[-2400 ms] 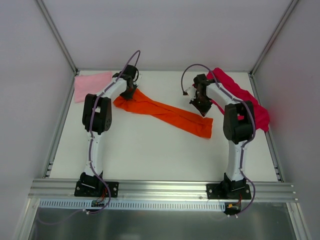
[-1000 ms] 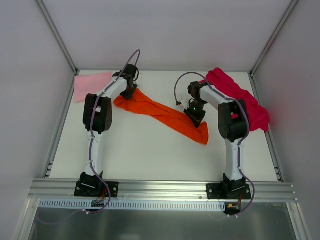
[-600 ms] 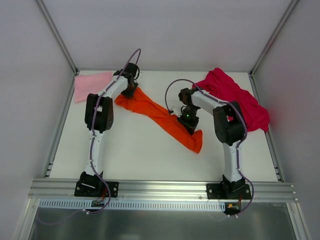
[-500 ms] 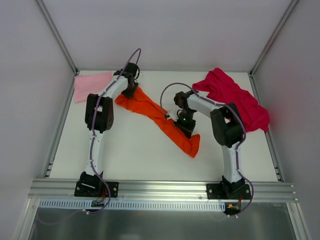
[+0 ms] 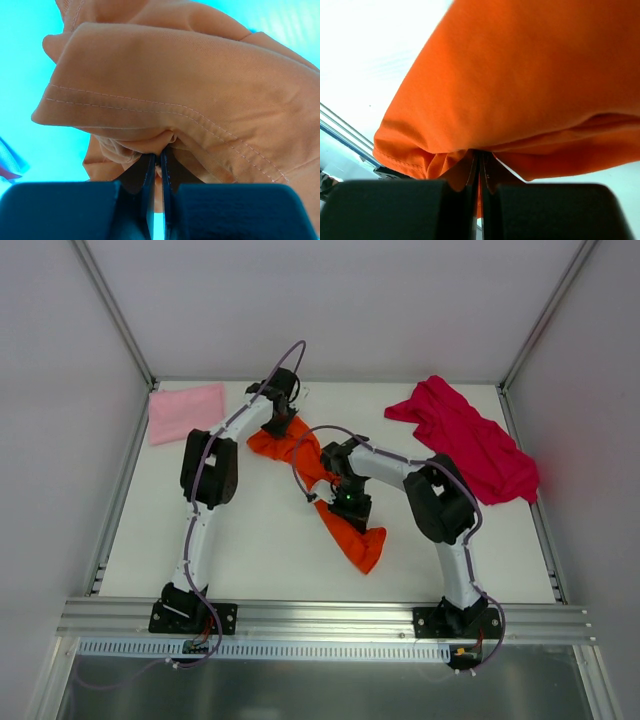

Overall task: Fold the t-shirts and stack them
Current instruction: Rotate the tshirt 90 degrees

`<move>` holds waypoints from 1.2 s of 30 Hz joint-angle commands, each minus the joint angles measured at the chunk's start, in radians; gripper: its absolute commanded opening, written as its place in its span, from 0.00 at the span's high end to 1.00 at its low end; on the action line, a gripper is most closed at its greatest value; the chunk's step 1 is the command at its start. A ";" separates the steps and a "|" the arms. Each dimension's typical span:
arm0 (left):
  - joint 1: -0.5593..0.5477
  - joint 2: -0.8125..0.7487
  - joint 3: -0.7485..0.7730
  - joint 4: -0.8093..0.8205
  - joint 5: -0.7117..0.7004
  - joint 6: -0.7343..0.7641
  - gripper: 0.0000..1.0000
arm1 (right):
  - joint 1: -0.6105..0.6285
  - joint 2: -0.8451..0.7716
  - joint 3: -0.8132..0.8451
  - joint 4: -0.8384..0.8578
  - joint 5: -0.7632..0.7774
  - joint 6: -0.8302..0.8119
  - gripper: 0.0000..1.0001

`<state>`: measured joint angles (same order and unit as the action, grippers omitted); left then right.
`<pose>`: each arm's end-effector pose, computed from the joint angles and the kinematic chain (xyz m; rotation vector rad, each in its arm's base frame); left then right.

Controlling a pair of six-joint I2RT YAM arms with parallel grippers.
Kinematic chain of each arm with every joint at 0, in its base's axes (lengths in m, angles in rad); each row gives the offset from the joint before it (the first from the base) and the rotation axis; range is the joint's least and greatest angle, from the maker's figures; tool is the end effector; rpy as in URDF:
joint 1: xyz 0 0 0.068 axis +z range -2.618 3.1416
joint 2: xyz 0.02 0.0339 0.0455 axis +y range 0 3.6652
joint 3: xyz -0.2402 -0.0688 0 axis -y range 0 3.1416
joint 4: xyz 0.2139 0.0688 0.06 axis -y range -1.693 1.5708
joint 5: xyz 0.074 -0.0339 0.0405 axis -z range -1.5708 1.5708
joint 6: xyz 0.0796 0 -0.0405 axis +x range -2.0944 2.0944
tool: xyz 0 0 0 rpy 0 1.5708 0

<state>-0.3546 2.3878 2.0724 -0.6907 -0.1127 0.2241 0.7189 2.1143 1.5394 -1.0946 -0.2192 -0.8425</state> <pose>0.4711 -0.1649 0.1393 0.6929 2.4747 0.0960 0.2455 0.2379 0.1022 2.1262 -2.1698 -0.3429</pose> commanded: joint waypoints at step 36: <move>-0.046 -0.067 0.161 0.062 0.002 0.004 1.00 | 0.336 -0.070 0.048 -0.087 -0.057 -0.015 0.99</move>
<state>-0.3935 2.3817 2.1857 -0.6613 -0.1097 0.2214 1.0416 2.0991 1.5539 -1.1355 -0.2672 -0.8474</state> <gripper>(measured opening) 0.025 0.017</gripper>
